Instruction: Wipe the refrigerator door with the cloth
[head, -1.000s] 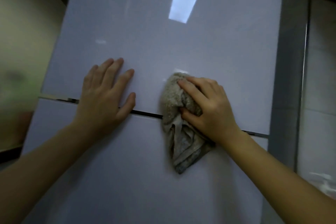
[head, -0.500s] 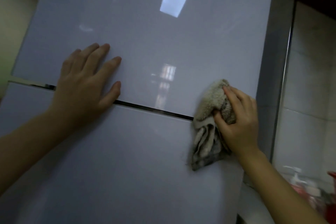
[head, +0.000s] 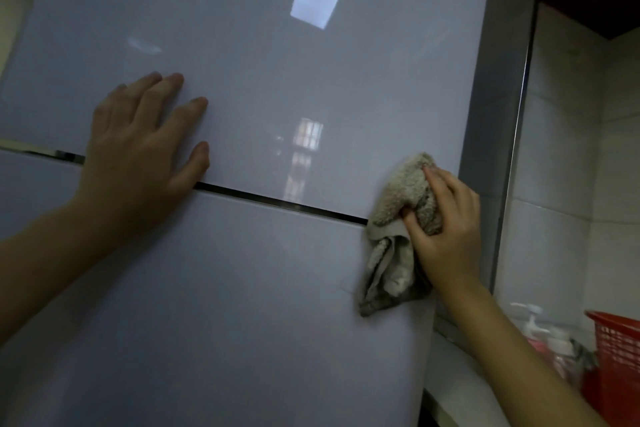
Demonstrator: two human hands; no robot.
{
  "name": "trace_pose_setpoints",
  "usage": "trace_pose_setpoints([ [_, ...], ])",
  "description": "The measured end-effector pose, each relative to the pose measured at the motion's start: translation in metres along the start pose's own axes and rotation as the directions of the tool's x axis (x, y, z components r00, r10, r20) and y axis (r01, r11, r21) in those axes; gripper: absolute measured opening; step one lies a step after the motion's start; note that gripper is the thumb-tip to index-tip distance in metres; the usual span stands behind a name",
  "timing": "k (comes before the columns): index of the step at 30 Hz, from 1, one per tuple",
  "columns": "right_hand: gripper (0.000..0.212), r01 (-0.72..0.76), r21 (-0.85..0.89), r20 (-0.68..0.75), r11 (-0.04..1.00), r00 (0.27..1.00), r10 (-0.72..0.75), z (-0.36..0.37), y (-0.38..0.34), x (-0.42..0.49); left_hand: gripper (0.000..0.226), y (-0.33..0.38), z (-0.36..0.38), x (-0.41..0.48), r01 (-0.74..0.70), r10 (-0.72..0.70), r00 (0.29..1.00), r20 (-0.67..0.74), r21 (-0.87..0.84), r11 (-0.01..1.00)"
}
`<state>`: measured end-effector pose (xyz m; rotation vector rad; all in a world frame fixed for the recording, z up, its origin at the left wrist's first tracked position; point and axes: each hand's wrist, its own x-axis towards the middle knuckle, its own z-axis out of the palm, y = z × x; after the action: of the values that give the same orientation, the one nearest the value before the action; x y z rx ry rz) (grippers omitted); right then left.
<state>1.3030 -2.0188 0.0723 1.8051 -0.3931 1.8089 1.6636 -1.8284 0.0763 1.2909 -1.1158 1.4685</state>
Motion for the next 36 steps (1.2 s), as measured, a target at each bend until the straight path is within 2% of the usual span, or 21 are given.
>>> trace_pose_setpoints([
  [6,0.060,-0.157,0.033,-0.057,0.987,0.986,0.159,0.005,-0.008,-0.004,0.062,-0.005,0.002,0.001,-0.026,0.026,1.000,0.006,0.015,1.000],
  [15,0.058,-0.104,0.036,-0.056,0.994,0.993,0.106,0.008,-0.006,0.011,0.061,-0.013,-0.006,0.005,-0.069,0.066,0.997,0.042,0.064,0.996],
  [22,0.064,0.040,0.020,-0.002,0.999,0.999,-0.040,0.034,-0.033,0.076,0.062,-0.011,-0.008,0.012,-0.060,0.057,0.998,0.039,0.062,0.996],
  [25,0.065,0.076,0.025,0.006,0.997,0.997,-0.076,0.045,-0.048,0.107,0.059,-0.016,-0.009,0.028,-0.099,0.097,0.995,0.032,0.063,0.993],
  [29,0.062,0.124,0.048,0.022,0.991,0.992,-0.125,0.055,-0.062,0.148,0.059,-0.033,-0.014,0.071,-0.110,0.105,0.993,0.053,0.098,0.989],
  [34,0.059,0.278,0.075,0.056,0.958,0.958,-0.283,0.065,-0.068,0.185,0.060,-0.051,-0.014,0.141,-0.123,0.116,0.990,0.078,0.104,0.987],
  [36,0.058,0.281,0.082,0.055,0.956,0.957,-0.285,0.066,-0.063,0.213,0.060,-0.054,-0.014,0.172,-0.134,0.126,0.988,0.091,0.095,0.986],
])
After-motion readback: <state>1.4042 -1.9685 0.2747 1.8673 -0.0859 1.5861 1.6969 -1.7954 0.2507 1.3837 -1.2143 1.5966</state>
